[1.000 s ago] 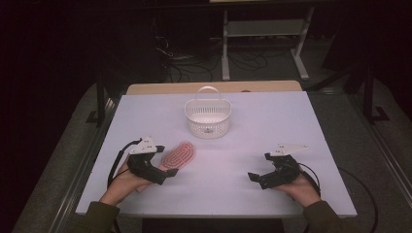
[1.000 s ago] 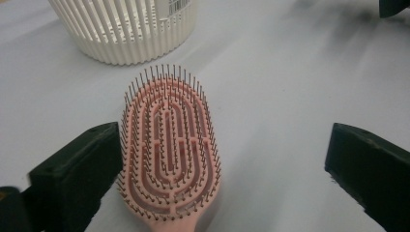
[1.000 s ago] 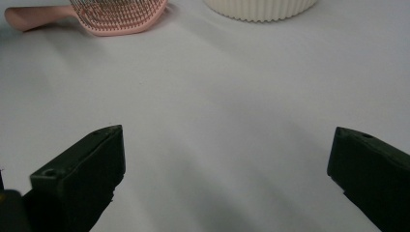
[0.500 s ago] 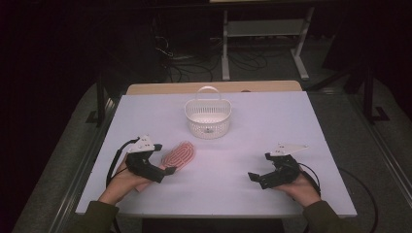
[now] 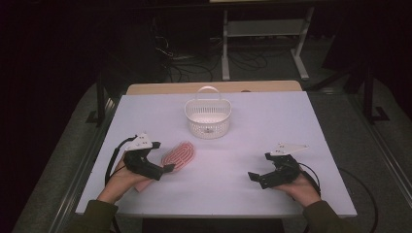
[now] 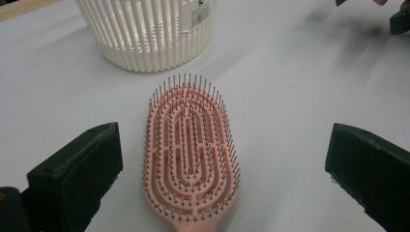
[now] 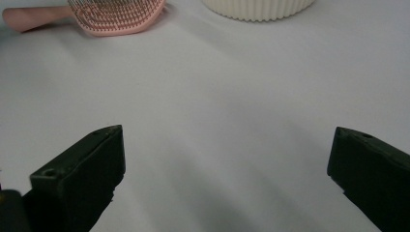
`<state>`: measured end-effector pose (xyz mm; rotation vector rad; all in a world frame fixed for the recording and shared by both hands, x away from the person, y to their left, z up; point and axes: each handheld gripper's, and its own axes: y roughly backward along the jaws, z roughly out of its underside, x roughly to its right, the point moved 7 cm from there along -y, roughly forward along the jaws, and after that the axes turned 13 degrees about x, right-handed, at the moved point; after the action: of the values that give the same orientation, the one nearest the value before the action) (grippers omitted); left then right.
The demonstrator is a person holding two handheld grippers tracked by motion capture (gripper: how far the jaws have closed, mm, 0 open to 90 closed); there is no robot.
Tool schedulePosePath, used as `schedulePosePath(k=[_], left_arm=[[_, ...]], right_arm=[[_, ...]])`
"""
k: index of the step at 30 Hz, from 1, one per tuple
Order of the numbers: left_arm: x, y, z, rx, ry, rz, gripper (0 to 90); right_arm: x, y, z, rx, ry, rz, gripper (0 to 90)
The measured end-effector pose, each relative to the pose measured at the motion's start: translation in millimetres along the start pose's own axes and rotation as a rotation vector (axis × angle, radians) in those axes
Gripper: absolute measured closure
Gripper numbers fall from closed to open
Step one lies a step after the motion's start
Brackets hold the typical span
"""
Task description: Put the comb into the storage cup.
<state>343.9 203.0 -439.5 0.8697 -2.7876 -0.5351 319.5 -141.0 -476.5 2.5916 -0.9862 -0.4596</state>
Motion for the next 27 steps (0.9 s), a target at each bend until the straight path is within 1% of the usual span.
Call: schedulePosePath(k=[7,11,15,18,23,27], left_arm=[[-10.1,2.9,-4.7,0.004,0.011,-0.019,0.0],[-15.7,3.5,-6.9,0.010,0.037,-0.017,0.0],[-21.7,2.2,-8.3,0.013,0.049,-0.024,0.0],[-25.0,1.3,-7.7,0.013,0.042,-0.039,0.0],[-29.6,4.2,-7.5,0.023,0.052,-0.057,0.0],[-32.3,6.9,-6.7,0.021,0.061,-0.071,0.0]], right_arm=[[0.7,0.3,-0.5,0.002,-0.004,0.001,0.0],[0.8,0.4,-0.4,0.002,-0.003,0.000,0.0],[0.8,0.0,-0.3,0.001,0.000,0.001,0.0],[0.4,0.4,-0.6,0.003,-0.003,0.000,0.0],[-0.8,0.1,-0.4,0.000,0.005,-0.004,0.0],[-0.6,0.4,-0.5,0.001,0.007,-0.002,0.0]])
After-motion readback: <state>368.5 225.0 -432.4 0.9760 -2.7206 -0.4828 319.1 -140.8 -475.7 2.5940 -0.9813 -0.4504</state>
